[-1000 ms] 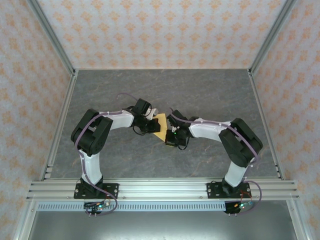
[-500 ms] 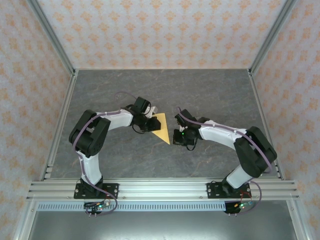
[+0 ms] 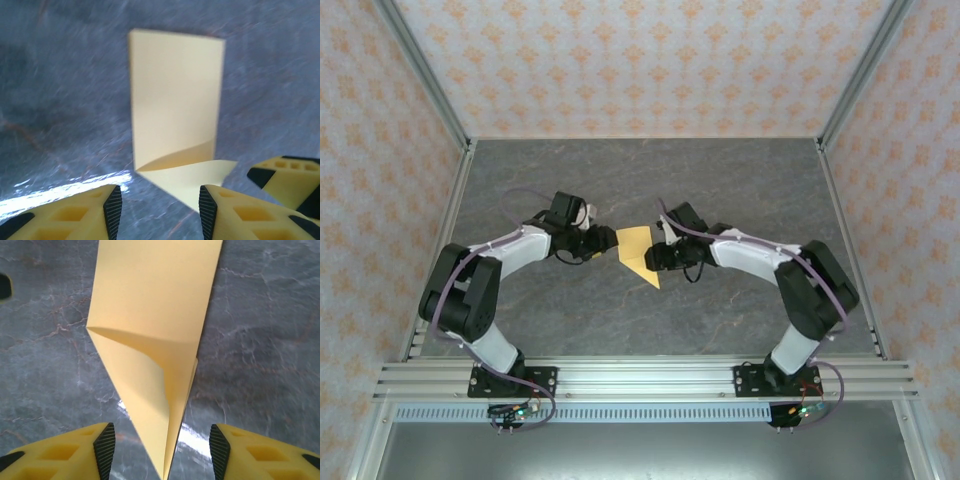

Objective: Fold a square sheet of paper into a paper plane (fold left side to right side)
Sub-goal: Fourth fold the wing at the center of the table.

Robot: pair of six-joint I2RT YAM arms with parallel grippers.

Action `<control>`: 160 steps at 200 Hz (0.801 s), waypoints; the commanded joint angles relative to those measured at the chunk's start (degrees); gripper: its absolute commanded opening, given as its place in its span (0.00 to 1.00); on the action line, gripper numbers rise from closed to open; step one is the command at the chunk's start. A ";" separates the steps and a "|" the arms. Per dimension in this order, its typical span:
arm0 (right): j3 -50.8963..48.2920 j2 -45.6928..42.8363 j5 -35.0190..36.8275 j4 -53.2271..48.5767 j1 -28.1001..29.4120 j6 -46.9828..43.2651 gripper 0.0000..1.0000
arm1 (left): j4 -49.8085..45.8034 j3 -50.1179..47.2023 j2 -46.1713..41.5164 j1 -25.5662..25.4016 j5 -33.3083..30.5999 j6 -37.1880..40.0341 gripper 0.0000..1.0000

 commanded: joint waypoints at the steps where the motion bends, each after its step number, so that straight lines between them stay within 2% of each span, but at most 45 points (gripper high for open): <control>1: 3.16 3.08 0.03 2.09 -0.12 -3.79 0.53 | 3.15 -0.98 0.68 -0.32 -0.62 -3.59 0.48; 31: 3.69 4.79 -1.08 4.71 -0.13 -3.66 0.44 | 4.58 -1.29 1.57 -0.41 0.66 -5.01 0.49; 103: 4.14 5.40 2.34 3.67 -0.23 -4.23 0.06 | 5.60 -0.46 3.32 -1.06 2.12 -5.98 0.51; 160: 3.89 4.74 4.33 2.51 -0.23 -4.39 0.05 | 5.12 2.33 6.03 -3.35 2.39 -6.15 0.52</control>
